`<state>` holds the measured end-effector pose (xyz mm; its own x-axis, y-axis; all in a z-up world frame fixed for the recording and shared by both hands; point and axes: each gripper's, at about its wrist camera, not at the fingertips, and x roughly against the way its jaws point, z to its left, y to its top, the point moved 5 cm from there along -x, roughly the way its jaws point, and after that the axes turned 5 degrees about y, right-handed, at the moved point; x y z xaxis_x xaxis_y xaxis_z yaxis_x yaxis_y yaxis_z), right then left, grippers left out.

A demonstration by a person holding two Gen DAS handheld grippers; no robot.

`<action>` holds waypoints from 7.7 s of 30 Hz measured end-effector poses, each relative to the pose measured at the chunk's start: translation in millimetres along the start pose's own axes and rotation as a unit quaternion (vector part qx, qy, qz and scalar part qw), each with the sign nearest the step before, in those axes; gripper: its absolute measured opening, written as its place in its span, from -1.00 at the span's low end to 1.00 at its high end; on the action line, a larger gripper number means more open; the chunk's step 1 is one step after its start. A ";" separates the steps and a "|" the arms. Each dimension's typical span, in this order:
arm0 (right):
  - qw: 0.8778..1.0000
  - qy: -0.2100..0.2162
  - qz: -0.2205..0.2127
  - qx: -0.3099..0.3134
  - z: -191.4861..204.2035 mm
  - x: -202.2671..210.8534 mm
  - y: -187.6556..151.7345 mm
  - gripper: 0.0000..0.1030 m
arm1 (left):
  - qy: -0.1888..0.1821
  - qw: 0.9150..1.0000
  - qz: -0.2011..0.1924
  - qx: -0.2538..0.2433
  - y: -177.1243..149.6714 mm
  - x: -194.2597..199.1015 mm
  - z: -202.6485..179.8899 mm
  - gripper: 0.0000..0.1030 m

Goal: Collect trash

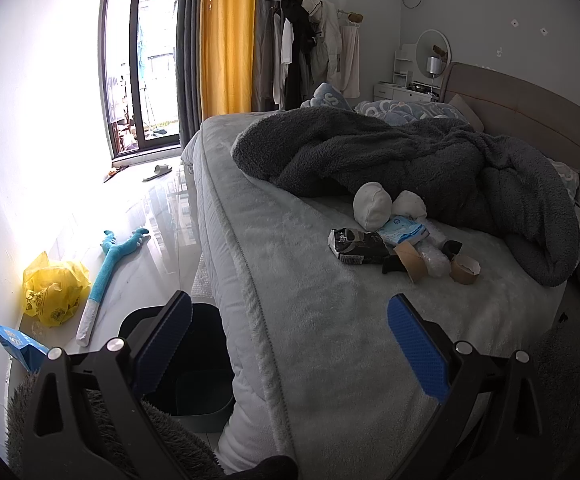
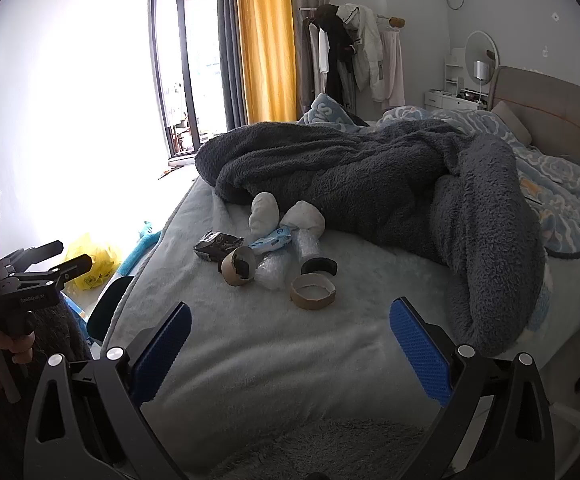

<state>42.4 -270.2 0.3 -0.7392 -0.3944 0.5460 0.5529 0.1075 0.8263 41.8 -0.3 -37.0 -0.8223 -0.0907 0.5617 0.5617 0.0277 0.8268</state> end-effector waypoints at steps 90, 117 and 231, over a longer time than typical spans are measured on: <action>0.953 0.217 0.191 -0.092 6.2 -216.6 29.9 -0.52 | -0.222 0.967 0.083 -0.096 16.4 -126.2 -78.3 0.30; 0.945 0.251 0.169 -0.128 -10.2 -200.3 34.1 -0.92 | -0.257 0.955 0.121 -0.079 7.8 -146.4 -112.1 0.23; 0.912 0.352 0.206 -0.033 285.0 -288.8 45.4 -0.92 | 0.037 0.970 0.179 0.163 -37.0 -129.1 264.9 0.55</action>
<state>171.4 108.7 -80.3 -0.0454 -0.8242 0.5645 0.7665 0.3337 0.5487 103.2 274.1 -132.7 -0.5641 -0.0887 0.8210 0.7419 0.3820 0.5510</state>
